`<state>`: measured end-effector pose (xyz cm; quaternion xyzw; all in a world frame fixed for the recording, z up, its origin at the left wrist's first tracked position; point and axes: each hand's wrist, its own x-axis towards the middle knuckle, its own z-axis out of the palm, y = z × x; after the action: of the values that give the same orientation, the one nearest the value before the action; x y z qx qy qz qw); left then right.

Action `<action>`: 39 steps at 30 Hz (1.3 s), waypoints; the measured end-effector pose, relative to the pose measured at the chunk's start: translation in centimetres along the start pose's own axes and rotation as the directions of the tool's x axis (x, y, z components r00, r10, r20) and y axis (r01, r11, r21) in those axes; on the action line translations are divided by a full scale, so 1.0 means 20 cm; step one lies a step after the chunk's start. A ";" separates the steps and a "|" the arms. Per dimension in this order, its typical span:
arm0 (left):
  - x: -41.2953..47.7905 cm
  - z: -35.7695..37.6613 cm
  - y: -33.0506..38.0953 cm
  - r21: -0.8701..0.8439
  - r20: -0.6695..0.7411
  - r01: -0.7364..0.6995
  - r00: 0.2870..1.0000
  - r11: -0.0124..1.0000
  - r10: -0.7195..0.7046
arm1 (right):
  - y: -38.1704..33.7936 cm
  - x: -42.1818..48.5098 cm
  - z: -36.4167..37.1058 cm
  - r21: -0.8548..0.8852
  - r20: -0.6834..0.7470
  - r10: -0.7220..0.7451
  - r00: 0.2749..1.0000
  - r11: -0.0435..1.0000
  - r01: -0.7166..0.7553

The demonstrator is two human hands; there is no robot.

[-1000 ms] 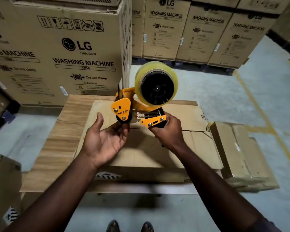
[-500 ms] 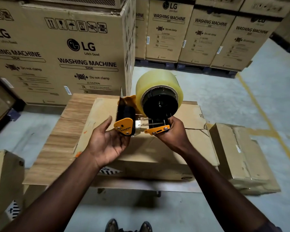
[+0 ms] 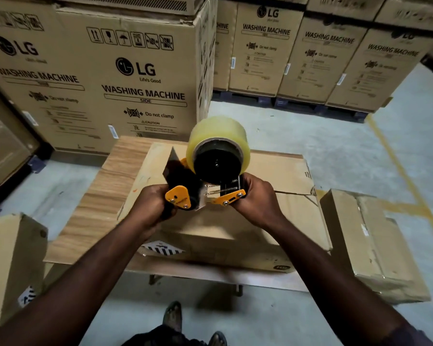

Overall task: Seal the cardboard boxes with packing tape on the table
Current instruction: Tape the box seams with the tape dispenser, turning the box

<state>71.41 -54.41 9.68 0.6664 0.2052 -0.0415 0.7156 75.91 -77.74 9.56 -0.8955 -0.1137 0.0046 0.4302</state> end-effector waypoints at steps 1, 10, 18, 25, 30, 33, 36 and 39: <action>0.02 -0.05 0.00 0.066 0.001 -0.032 0.999 0.997 0.032 | -0.02 0.03 0.02 -0.068 -0.001 -0.027 1.000 0.997 0.027; 0.31 -0.51 0.11 0.331 -0.097 -0.083 0.988 0.940 0.121 | -0.15 0.34 0.14 -0.399 0.114 -0.262 0.958 0.871 0.285; 0.53 -0.73 0.08 0.478 -0.037 -0.153 0.980 0.865 0.193 | -0.18 0.48 0.32 -0.384 0.190 -0.200 0.961 0.886 0.260; 0.68 -0.80 -0.02 0.461 0.047 -0.158 0.987 0.873 0.154 | -0.19 0.53 0.36 -0.458 0.198 -0.175 0.965 0.854 0.249; 0.73 -0.79 -0.11 0.420 0.077 -0.160 0.987 0.894 0.141 | -0.14 0.53 0.36 -0.487 0.206 -0.136 0.969 0.844 0.222; 0.72 -0.76 -0.17 0.397 0.033 -0.129 0.991 0.909 0.127 | -0.12 0.55 0.39 -0.507 0.237 -0.116 0.965 0.832 0.224; 0.73 -0.70 -0.23 0.254 -0.005 -0.004 1.000 0.967 0.006 | -0.09 0.56 0.41 -0.509 0.246 -0.101 0.964 0.833 0.217; 0.76 -0.64 -0.34 0.183 0.094 0.161 0.979 0.970 -0.180 | -0.07 0.56 0.41 -0.514 0.257 -0.090 0.962 0.831 0.215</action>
<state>79.95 -39.41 -2.33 0.7031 0.2177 -0.1572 0.6584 85.70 -68.21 6.45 -0.9617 -0.2292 0.0381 0.1458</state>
